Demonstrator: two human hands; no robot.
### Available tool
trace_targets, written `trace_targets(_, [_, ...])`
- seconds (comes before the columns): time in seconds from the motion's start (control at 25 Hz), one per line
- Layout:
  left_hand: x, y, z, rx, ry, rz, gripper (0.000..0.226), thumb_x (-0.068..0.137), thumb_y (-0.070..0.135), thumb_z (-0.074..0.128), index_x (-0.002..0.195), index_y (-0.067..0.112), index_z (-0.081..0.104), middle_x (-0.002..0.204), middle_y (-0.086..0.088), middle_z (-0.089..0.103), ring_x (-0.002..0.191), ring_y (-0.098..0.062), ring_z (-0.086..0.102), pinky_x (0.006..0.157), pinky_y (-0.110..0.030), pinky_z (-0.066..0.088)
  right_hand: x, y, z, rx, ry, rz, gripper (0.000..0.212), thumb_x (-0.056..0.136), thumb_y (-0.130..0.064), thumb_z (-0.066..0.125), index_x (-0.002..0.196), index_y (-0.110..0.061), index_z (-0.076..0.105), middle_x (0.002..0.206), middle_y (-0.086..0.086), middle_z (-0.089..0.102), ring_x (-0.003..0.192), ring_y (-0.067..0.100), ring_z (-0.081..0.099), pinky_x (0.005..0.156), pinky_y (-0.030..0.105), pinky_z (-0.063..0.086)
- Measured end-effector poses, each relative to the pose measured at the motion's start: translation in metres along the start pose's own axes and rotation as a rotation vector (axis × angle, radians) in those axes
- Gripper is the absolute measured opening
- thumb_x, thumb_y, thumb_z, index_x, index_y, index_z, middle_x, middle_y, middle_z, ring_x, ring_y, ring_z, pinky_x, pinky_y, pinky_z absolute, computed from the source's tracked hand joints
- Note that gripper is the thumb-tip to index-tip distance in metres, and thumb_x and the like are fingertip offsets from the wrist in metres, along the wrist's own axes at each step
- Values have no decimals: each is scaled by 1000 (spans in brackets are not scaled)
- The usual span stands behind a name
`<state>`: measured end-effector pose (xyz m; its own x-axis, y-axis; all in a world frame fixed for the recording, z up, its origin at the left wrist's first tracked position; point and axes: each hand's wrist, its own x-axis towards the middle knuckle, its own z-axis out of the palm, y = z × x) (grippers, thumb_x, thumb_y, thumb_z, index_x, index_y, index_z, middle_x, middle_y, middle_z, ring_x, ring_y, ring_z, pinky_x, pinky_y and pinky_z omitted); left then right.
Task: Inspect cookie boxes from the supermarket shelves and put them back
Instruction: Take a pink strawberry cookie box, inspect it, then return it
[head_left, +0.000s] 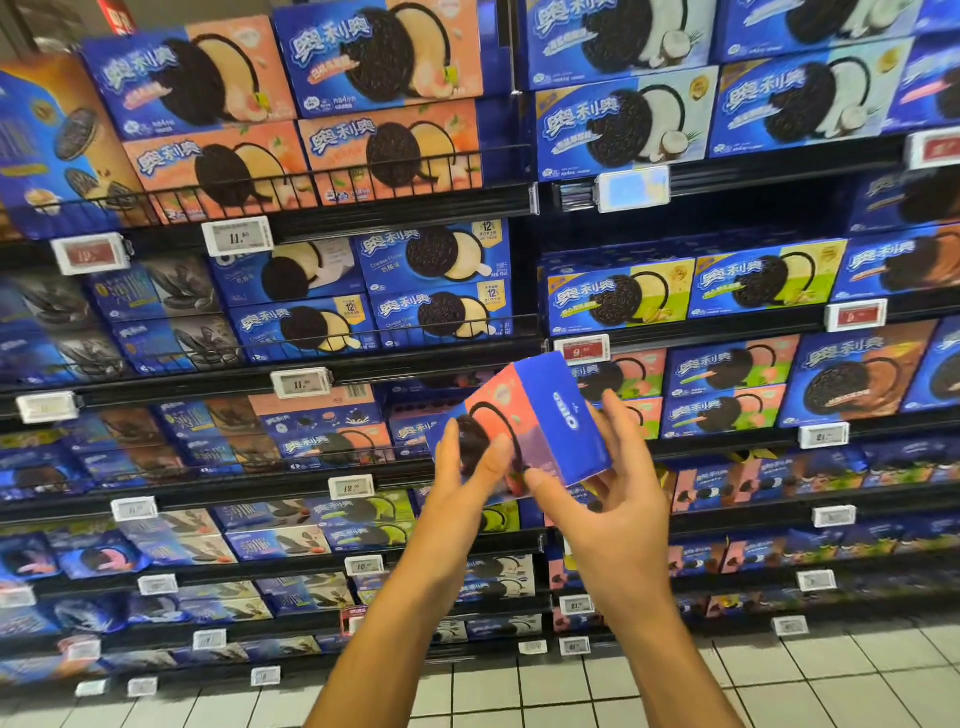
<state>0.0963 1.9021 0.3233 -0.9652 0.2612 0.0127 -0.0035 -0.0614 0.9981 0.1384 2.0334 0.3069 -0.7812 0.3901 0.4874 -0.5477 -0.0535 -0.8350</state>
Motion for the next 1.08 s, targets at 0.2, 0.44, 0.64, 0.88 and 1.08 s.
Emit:
trace_targets(0.2, [2, 2, -6, -190, -75, 48, 109, 57, 77, 75, 140, 13, 48, 121, 7, 69, 110, -11, 65, 100, -46, 50, -3, 4, 4, -10, -261, 88, 78, 68, -26, 87, 131, -54, 51, 133, -24, 60, 122, -1, 58, 91, 16, 52])
trace_targets(0.44, [4, -4, -19, -561, -189, -36, 116, 53, 68, 84, 143, 5, 47, 137, -26, 55, 120, -43, 54, 102, -58, 42, 0, 7, -3, 49, -473, 99, 61, 85, -57, 70, 141, -53, 46, 151, -20, 47, 140, 4, 43, 109, 25, 43])
trace_targets(0.64, [8, -5, -38, -782, -379, -64, 104, 64, 68, 77, 145, 12, 47, 148, -24, 46, 135, -45, 44, 108, -68, 32, 23, 20, -22, -89, -142, 193, 31, 99, -45, 52, 129, -55, 55, 137, -30, 55, 129, -6, 49, 100, 19, 45])
trace_targets(0.88, [8, -14, -52, -923, -632, -1, 98, 82, 80, 42, 155, 16, 28, 162, -26, 7, 142, -62, 3, 108, -79, -4, 34, 47, -42, -15, -56, 550, 44, 102, -44, 48, 142, -27, 52, 136, -6, 62, 124, 15, 58, 102, 37, 48])
trace_targets(1.08, [7, -24, -55, -839, -512, -1, 91, 78, 67, 60, 152, 20, 36, 158, -20, 30, 143, -54, 21, 111, -76, 8, 26, 37, -33, 125, -171, 446, 62, 85, -59, 62, 131, -16, 61, 119, -10, 71, 109, 11, 65, 95, 32, 48])
